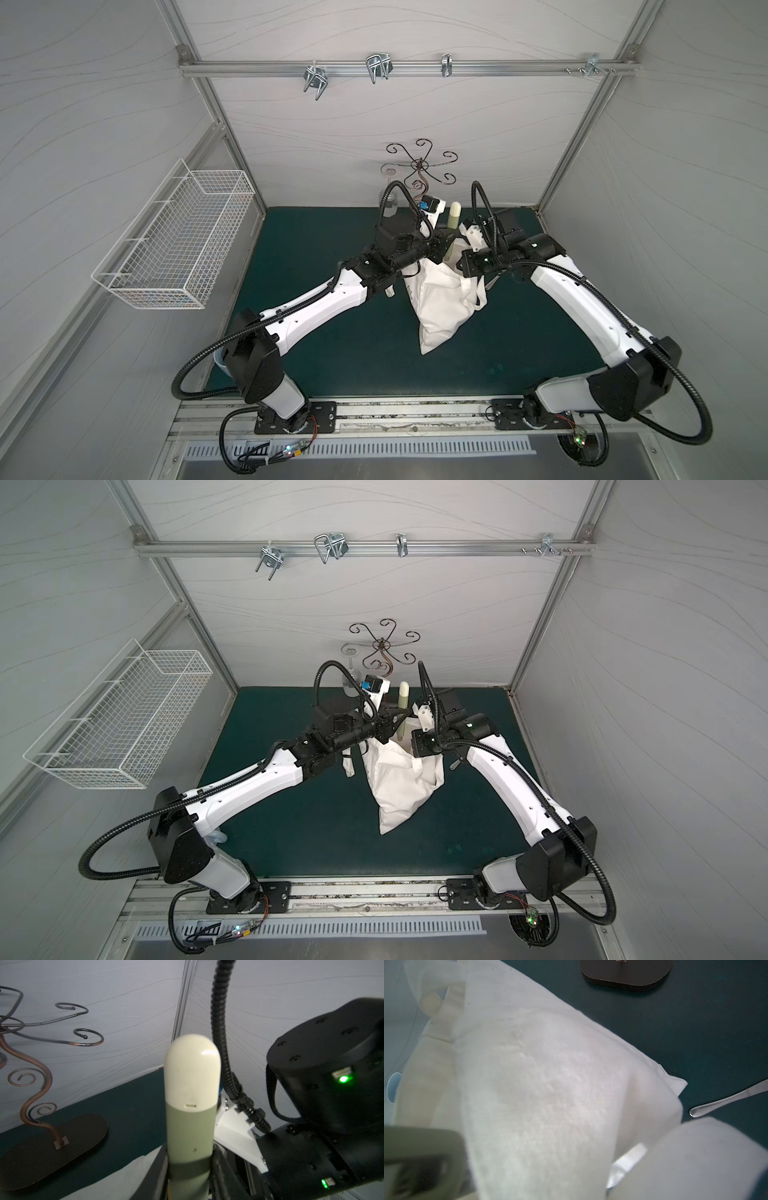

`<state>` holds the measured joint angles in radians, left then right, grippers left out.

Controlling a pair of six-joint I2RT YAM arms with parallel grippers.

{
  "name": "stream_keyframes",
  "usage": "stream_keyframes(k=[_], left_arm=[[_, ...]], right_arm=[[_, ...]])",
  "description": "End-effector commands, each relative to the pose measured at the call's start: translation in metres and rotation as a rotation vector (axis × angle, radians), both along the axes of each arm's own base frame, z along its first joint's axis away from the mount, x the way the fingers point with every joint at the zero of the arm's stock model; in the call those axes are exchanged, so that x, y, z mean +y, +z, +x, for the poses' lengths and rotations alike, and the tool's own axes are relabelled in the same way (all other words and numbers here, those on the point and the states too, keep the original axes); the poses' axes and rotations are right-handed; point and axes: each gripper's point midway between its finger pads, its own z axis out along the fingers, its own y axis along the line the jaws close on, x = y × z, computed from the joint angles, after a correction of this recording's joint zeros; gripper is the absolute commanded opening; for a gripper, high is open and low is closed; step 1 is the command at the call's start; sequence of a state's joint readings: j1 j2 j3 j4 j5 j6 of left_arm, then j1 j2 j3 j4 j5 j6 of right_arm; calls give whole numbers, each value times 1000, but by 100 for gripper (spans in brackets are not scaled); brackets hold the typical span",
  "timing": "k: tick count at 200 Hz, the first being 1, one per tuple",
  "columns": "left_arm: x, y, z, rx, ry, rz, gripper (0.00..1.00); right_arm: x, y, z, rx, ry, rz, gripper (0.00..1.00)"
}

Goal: Place the art knife into the pouch
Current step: Place the utility knife in the pouch.

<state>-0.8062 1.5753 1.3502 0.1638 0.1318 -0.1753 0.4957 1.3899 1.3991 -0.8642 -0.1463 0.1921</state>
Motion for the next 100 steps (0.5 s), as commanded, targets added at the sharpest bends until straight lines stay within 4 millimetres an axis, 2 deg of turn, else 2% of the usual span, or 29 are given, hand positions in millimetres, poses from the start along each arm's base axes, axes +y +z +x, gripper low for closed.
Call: stream_keyframes(k=[1,16,38,58,100], left_arm=[[0,28,-4,-96,-9,-66,34],[1,20,-3,-84,-3,-44,38],[13,19,-8,-75,24,-27,53],[34,33,-15,-95,72,-21,63],[85,61,-30,-91,211,20,68]], right_arm=[[-1,7,-12,-8,24,10,0],[-2,8,-13,-9,24,9,0],[-4,9,-11,-14,15,8,0],[-4,8,-8,-10,12,13,0],[-7,6,-4,1,-10,19,0]])
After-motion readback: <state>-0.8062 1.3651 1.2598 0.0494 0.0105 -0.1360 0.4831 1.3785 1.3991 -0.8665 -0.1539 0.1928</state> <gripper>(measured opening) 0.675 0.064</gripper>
